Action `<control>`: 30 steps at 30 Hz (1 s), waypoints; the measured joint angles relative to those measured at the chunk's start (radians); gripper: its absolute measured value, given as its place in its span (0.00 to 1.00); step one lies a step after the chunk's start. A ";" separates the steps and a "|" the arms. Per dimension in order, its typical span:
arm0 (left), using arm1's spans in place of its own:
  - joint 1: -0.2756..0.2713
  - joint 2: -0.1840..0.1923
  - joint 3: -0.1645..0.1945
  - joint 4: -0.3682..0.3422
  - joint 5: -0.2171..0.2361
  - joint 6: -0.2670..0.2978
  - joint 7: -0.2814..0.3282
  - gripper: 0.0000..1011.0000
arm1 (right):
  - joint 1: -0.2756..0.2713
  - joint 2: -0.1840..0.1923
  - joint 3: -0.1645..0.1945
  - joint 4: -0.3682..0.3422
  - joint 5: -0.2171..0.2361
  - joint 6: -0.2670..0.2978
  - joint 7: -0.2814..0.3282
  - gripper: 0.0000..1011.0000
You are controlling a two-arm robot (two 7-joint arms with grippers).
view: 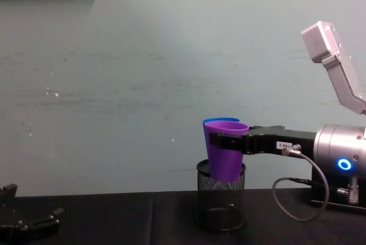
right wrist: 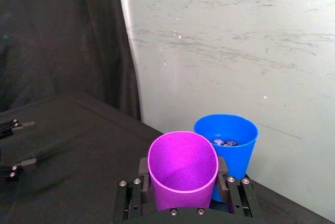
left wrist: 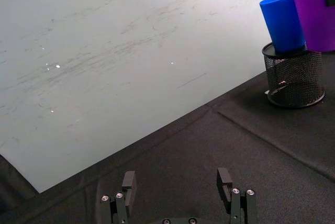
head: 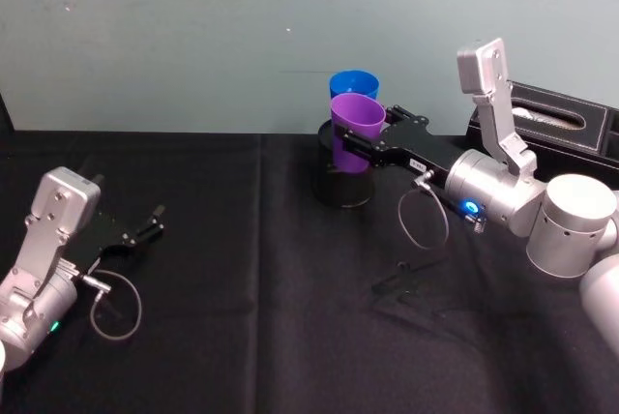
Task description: Pick up one cup with a gripper and tap it against the other cup.
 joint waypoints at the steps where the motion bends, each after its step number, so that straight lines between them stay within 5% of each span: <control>1: 0.000 0.000 0.000 0.000 0.000 0.000 0.000 1.00 | 0.003 -0.003 0.001 0.006 -0.001 -0.001 0.000 0.72; 30: 0.000 0.000 0.000 0.000 0.000 0.000 0.000 1.00 | 0.080 -0.068 0.043 0.137 -0.033 -0.016 0.020 0.72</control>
